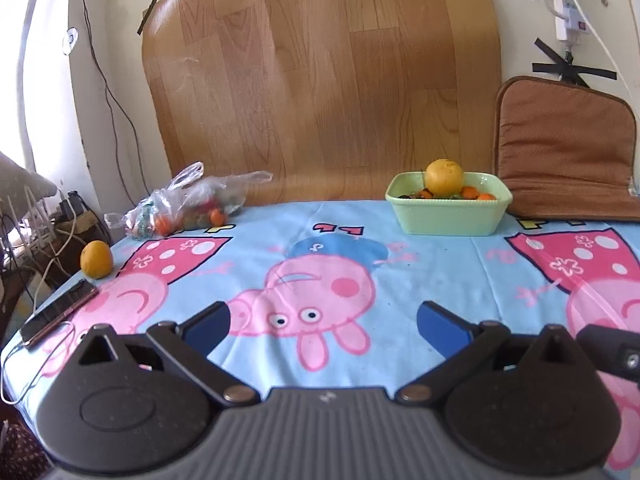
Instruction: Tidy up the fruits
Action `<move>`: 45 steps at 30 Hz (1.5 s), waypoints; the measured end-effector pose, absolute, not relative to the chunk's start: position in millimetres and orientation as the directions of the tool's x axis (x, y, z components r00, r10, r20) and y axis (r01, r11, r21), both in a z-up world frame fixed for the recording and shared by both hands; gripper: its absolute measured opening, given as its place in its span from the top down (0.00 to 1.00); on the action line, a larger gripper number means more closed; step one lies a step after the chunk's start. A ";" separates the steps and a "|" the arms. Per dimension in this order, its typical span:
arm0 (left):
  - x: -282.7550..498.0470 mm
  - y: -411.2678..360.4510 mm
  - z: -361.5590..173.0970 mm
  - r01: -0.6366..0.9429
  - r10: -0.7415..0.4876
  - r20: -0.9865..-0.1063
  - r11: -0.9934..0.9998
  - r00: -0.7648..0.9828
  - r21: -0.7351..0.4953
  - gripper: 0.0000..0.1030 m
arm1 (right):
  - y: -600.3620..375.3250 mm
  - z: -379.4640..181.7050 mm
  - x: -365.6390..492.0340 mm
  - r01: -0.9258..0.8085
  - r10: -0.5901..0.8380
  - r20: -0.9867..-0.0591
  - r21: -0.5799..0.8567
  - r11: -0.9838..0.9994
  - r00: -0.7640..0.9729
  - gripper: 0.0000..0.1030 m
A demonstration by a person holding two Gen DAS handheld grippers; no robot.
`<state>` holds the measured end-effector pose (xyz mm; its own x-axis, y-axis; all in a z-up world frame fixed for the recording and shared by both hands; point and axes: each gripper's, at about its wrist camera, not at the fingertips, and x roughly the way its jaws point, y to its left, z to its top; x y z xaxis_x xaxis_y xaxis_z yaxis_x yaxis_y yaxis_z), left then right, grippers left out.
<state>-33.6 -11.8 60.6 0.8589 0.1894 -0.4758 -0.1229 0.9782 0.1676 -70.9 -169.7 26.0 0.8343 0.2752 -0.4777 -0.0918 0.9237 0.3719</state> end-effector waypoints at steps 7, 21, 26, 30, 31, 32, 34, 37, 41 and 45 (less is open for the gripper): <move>-33.0 -9.9 61.2 -0.129 0.198 -0.476 0.976 0.857 0.174 0.00 | -168.0 26.6 -69.4 -0.096 0.278 -0.482 0.367 0.925 0.831 0.01; -33.1 -6.7 59.9 -0.135 0.205 -0.487 0.975 0.849 0.174 0.00 | -166.4 25.7 -67.3 -0.101 0.280 -0.487 0.361 0.927 0.827 0.01; -32.3 -6.0 58.8 -0.135 0.204 -0.496 0.976 0.844 0.171 0.00 | -166.4 25.9 -67.4 -0.101 0.280 -0.486 0.361 0.927 0.828 0.01; -32.1 -5.7 59.1 -0.134 0.203 -0.496 0.976 0.844 0.171 0.00 | -166.4 26.0 -67.6 -0.101 0.280 -0.487 0.362 0.927 0.827 0.01; -31.9 -5.5 59.1 -0.133 0.203 -0.495 0.976 0.845 0.172 0.00 | -166.4 26.1 -67.7 -0.101 0.280 -0.486 0.361 0.927 0.828 0.01; -32.0 -5.6 59.1 -0.134 0.203 -0.494 0.976 0.845 0.172 0.00 | -166.5 26.2 -67.8 -0.101 0.280 -0.486 0.361 0.927 0.828 0.01; -32.2 -5.6 59.4 -0.135 0.204 -0.494 0.976 0.845 0.172 0.00 | -166.6 26.2 -68.2 -0.099 0.278 -0.484 0.363 0.926 0.830 0.01; -32.4 -5.6 59.4 -0.137 0.206 -0.496 0.976 0.844 0.172 0.00 | -167.4 26.1 -68.5 -0.096 0.276 -0.483 0.363 0.927 0.831 0.01; -33.3 -6.6 58.9 -0.136 0.206 -0.497 0.975 0.843 0.174 0.00 | -167.7 25.5 -69.5 -0.096 0.277 -0.483 0.366 0.926 0.831 0.01; -33.2 -6.7 57.9 -0.132 0.203 -0.505 0.976 0.839 0.174 0.00 | -167.7 25.3 -69.5 -0.093 0.276 -0.486 0.366 0.926 0.829 0.01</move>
<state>-33.2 -6.6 57.9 0.8391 0.2033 -0.5046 -0.1317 0.9759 0.1742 -69.5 -167.7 25.3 0.8294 0.2755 -0.4859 -0.0929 0.9258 0.3664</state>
